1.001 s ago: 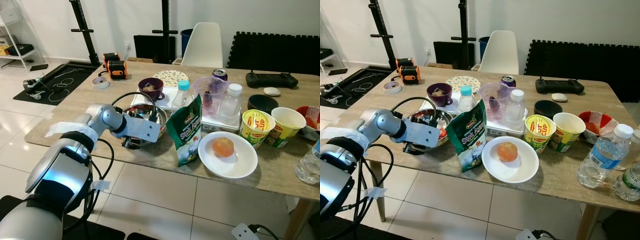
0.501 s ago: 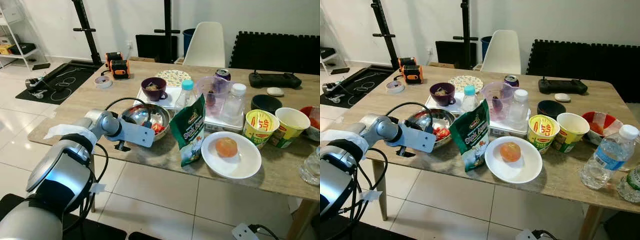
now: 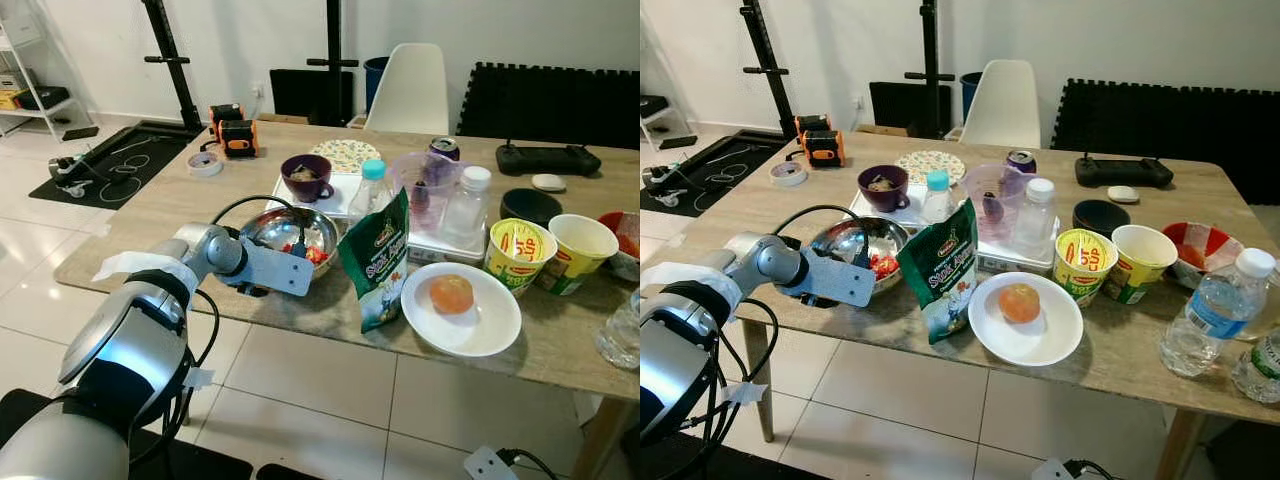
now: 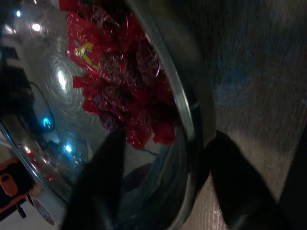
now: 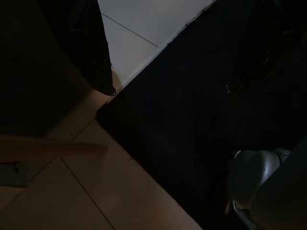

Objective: Restocking fridge

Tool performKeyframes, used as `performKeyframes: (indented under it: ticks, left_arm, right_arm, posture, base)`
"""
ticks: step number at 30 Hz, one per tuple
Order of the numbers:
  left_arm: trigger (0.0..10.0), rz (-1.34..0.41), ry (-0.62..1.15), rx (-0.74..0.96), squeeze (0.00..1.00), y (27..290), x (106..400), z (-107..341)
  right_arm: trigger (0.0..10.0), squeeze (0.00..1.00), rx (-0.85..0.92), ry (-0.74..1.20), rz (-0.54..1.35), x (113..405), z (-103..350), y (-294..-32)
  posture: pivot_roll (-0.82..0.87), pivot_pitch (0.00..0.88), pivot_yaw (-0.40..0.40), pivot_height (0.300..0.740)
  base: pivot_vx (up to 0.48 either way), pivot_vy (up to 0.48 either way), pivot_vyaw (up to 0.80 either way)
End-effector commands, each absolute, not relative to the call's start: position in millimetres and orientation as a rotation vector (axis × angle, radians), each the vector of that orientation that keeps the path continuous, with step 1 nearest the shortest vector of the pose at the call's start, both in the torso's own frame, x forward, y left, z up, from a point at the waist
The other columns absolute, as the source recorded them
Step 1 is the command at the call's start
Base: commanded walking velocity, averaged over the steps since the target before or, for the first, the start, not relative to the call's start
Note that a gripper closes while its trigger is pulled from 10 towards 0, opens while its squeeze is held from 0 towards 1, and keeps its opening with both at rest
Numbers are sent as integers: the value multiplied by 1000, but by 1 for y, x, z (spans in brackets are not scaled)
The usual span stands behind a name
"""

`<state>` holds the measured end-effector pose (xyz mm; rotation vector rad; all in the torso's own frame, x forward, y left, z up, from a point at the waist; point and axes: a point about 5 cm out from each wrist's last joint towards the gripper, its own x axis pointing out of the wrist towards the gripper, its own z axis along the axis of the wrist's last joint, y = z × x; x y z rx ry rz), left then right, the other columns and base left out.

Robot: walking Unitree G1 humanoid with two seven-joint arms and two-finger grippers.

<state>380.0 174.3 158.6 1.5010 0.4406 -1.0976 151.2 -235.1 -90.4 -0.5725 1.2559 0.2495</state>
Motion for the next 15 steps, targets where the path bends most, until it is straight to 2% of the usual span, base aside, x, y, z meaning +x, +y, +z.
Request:
performKeyframes:
  ticks: [1, 15]
  left_arm:
    - [0, -1135, 471, 1498, 0, 173, 376, 150]
    - [0, -1189, 501, 1518, 0, 173, 373, 145]
  right_arm:
    - [10000, 0, -566, 1257, 246, 151, -91, -233]
    - [10000, 0, -564, 1256, 245, 151, -91, -232]
  posture:
    - [-90, 0, 34, 740]
    - [-92, 0, 39, 740]
  base:
    - [0, 0, 0]
    - [0, 0, 0]
